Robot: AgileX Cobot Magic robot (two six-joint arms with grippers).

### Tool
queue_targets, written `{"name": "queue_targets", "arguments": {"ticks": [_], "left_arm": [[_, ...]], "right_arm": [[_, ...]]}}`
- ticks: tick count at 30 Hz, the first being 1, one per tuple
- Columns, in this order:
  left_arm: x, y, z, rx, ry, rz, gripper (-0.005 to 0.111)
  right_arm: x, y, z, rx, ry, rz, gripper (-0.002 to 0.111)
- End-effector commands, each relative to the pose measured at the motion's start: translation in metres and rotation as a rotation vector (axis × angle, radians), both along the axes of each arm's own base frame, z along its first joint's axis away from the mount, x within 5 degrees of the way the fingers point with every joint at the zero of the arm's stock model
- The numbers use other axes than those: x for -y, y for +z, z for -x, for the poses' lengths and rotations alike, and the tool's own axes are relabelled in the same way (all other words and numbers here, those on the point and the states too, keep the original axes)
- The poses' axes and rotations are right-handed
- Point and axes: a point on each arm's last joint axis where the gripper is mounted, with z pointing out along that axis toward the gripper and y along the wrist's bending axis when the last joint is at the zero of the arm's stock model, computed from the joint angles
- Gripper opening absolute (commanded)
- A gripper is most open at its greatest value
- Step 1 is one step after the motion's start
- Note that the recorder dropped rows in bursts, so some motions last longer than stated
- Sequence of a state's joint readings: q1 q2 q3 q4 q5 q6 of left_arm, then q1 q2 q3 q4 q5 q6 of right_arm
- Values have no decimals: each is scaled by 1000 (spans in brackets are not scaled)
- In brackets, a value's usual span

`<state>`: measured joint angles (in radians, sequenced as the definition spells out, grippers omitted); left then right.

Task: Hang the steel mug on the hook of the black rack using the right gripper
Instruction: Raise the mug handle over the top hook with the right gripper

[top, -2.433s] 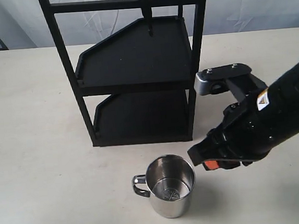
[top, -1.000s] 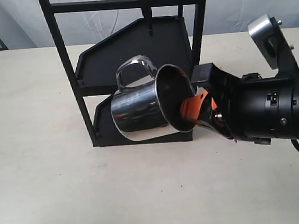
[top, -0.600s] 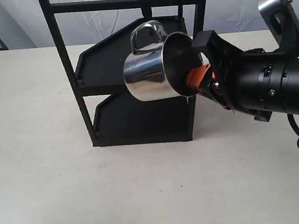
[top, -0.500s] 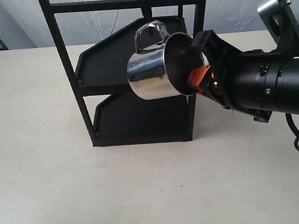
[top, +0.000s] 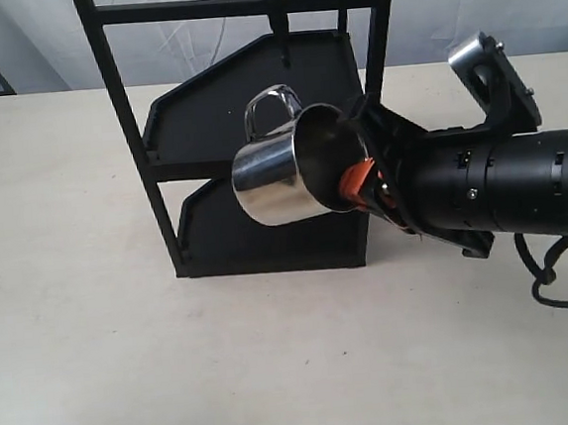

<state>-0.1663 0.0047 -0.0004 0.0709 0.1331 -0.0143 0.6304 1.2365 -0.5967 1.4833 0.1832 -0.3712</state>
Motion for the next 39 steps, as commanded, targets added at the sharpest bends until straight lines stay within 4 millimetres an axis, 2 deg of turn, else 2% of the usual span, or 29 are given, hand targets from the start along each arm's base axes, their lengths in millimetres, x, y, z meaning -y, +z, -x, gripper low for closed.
{"name": "queue_targets", "arguments": {"ticks": [1,5,13,25,28,34,36,39], "left_arm": [[0,1,0,9,-5,3,2],[0,1,0,9,-5,3,2],[0,1,0,9,-5,3,2],[0,1,0,9,-5,3,2],[0,1,0,9,-5,3,2],[0,1,0,9,-5,3,2],[0,1,0,9,-5,3,2],[0,1,0,9,-5,3,2]], "right_arm": [[4,21,9,73,27,-54,-1],[22,35,3,183,-148,-21,-1],[10,5,-10,74,-130,46,-1],[15,2,-15,91,-191,85,-1],[15,2,-15,91,-191,85,9],[15,2,-15,93,-189,87,51],[14,2,-15,91,-182,84,55],[12,2,-13,78,-153,70,55]]}}
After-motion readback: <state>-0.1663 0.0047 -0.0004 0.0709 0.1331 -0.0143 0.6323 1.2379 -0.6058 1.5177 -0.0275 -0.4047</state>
